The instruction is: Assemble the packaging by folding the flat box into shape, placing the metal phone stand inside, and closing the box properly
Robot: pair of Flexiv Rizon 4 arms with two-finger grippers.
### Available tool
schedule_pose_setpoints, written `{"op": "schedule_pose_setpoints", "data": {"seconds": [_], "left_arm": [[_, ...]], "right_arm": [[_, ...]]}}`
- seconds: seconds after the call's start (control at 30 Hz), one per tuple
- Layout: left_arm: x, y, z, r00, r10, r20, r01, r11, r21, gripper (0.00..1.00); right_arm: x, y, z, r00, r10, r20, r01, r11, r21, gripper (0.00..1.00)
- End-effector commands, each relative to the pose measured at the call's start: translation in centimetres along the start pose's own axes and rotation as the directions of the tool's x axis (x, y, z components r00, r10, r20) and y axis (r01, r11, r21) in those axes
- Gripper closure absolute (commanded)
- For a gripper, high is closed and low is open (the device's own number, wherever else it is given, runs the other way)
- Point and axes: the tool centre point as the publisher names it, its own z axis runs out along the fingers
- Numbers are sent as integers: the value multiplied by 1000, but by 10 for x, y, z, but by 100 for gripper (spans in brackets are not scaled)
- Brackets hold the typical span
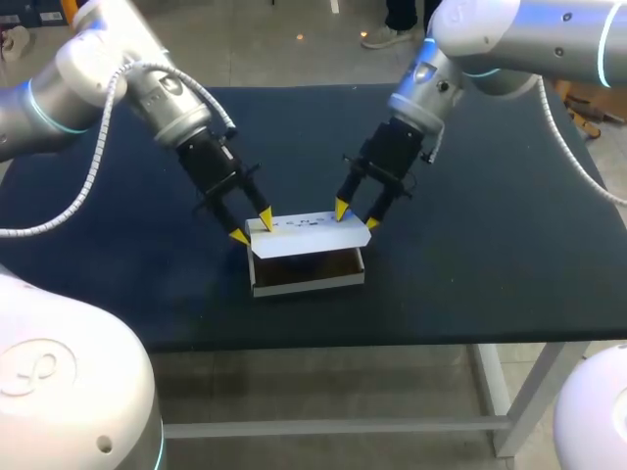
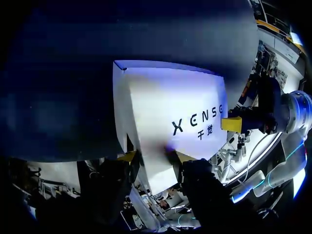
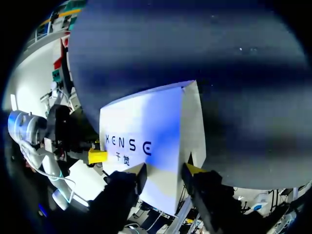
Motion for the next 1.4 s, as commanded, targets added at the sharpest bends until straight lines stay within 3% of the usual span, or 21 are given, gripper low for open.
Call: {"op": "schedule_pose_setpoints", "data": {"seconds": [0.03,1.4], "left_arm": [[8,-8,3,1000,-3,7,3,1000,-21,53],[8,-10,1,1000,-14,10,15,994,-107,53]], "right_arm": [[10,4,1,1000,0,5,0,1000,14,47],[13,2,-1,1000,22,8,-22,999,46,48]]}}
